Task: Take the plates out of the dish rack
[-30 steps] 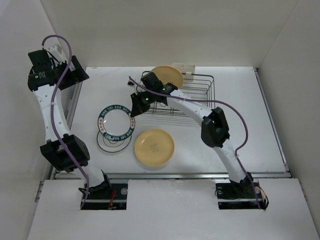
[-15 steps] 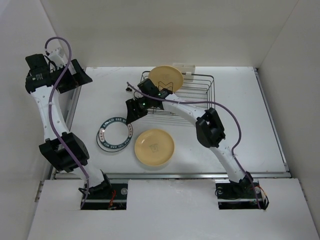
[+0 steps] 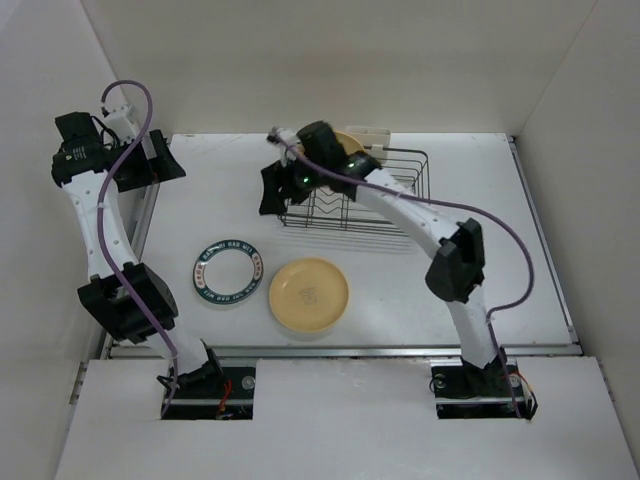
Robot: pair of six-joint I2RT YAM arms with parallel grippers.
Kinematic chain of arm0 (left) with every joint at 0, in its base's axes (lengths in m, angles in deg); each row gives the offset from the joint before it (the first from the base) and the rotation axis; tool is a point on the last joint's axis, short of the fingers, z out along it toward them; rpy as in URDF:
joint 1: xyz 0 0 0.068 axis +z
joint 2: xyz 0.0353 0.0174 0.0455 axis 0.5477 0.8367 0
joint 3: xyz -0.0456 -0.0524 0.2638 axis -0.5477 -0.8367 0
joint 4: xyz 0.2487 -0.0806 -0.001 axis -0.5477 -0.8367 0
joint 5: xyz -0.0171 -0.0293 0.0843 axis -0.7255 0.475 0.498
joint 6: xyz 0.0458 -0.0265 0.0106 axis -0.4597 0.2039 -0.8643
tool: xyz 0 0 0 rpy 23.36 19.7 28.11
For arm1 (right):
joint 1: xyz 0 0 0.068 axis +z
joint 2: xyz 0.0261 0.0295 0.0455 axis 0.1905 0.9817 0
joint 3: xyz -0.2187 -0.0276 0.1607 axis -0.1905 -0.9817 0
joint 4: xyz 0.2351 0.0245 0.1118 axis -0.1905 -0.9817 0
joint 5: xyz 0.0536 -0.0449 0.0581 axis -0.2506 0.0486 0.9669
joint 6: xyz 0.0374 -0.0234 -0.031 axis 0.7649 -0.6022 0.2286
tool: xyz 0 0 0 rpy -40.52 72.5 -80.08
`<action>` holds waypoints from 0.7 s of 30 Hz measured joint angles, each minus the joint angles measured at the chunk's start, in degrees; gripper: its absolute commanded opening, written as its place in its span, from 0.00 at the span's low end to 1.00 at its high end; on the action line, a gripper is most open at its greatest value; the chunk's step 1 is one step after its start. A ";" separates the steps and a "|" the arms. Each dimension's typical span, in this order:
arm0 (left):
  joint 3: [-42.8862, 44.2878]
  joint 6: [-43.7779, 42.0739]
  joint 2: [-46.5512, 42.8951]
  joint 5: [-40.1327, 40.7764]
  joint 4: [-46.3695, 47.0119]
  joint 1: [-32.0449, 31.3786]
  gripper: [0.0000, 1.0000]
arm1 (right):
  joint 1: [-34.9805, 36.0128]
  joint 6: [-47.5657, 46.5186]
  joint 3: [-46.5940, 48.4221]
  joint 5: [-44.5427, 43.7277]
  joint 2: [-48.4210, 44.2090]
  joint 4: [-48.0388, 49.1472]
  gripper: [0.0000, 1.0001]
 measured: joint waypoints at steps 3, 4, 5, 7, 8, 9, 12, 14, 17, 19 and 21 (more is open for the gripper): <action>0.42 -2.23 1.05 1.29 -2.10 -0.20 1.00 | -5.40 0.02 0.07 -4.79 -6.60 1.40 1.00; 0.44 -2.78 1.44 1.88 -2.60 -0.44 1.00 | -7.93 -0.09 0.85 -6.80 -7.89 1.66 1.00; 0.44 -3.30 1.84 2.62 -3.19 -0.70 1.00 | -10.93 -0.07 2.32 -8.79 -8.37 1.64 1.00; 0.44 -4.42 2.45 4.17 -4.22 -1.46 1.00 | -16.33 -0.07 5.33 -12.57 -7.50 1.81 1.00; 0.44 -4.94 2.69 4.87 -4.66 -1.97 1.00 | -18.88 -0.04 6.10 -14.91 -6.69 2.01 1.00; 0.44 -5.33 2.80 5.31 -4.96 -2.38 1.00 | -21.16 -0.11 6.23 -16.94 -5.79 2.08 1.00; 0.35 -6.16 2.84 6.03 -5.51 -3.69 1.00 | -25.27 -0.83 5.03 -21.55 -2.27 2.54 1.00; 0.35 -6.49 3.08 6.36 -5.62 -4.42 1.00 | -26.10 -2.08 3.43 -22.27 0.07 2.91 1.00; 0.37 -7.28 4.44 6.91 -6.71 -6.12 1.00 | -25.70 -4.52 1.64 -20.41 3.28 3.72 0.98; 0.44 -7.85 6.08 8.02 -7.54 -8.35 1.00 | -25.05 -5.75 -0.52 -18.40 4.00 5.53 0.98; 0.46 -8.31 7.89 8.98 -8.07 -11.58 1.00 | -24.46 -6.54 -2.91 -17.07 4.00 8.15 0.94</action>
